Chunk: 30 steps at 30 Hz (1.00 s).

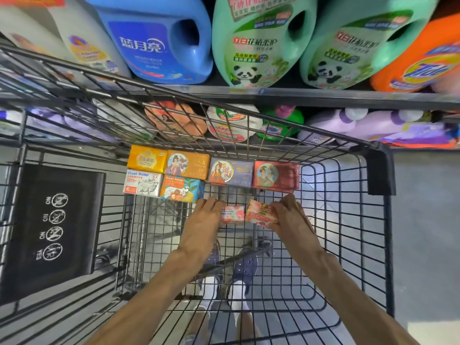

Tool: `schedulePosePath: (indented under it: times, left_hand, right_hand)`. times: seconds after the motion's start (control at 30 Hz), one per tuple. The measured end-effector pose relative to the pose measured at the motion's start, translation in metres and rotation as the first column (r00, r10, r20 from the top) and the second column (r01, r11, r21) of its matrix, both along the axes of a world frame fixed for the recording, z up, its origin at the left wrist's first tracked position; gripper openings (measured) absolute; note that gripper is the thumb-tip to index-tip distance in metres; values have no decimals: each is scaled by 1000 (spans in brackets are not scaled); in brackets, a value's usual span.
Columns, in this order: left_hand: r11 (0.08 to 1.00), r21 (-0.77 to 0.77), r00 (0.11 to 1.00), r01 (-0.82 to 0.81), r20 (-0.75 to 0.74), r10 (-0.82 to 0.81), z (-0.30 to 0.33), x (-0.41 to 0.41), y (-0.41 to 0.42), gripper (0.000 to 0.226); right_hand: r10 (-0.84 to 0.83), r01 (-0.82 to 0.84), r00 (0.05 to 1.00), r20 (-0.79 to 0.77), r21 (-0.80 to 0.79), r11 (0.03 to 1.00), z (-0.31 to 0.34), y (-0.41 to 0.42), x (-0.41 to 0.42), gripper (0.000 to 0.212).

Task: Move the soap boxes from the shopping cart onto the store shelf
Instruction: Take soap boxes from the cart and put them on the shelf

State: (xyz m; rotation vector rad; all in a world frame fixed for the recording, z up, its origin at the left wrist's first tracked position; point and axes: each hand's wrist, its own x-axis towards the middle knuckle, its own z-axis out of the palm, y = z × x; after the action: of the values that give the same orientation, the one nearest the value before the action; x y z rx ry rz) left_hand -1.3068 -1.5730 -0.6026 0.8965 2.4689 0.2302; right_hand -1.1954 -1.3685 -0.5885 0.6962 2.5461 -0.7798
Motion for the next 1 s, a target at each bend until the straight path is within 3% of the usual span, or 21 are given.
schedulePosePath:
  times: [0.07,0.27,0.4,0.47,0.53,0.6,0.7,0.83,1.0]
  left_hand:
    - [1000,9,1000,-10,6,9,11,-4,-3,65]
    - [994,91,998,58,-37,-55,79,-16,-7,52]
    - [974,213,997,83,-20,-80,146,-29,2,45]
    - [937,348,996,31,63,-56,190,-31,10,30]
    - [901,430,992,60,77,-103,242,-27,21,15]
    - [865,479,987,146,-9,-161,297,-22,37,22]
    - [807,495,946,322,-132,-297,364,-10,71,27]
    - [716,488,866,499,-245,-437,441,27,136,36]
    - [644,499,809,580,-257,-529,515,106,226,40]
  right_hand:
    - [-16,16,1000,-6,-35,999,11,1,-2,27]
    - [151,-158,987,58,147,976,68,9,4,37]
    - [49,-52,998,28,123,991,156,24,6,22]
    - [-23,22,1000,4,122,992,205,35,13,11]
    - [-107,112,993,-51,90,990,244,45,34,23]
    - [-204,212,958,-200,21,977,283,59,64,37]
    - [-284,295,892,-351,-21,955,344,82,114,26]
    - [-356,418,846,-396,81,905,423,120,177,23]
    - [-393,483,816,-424,125,867,471,188,289,45]
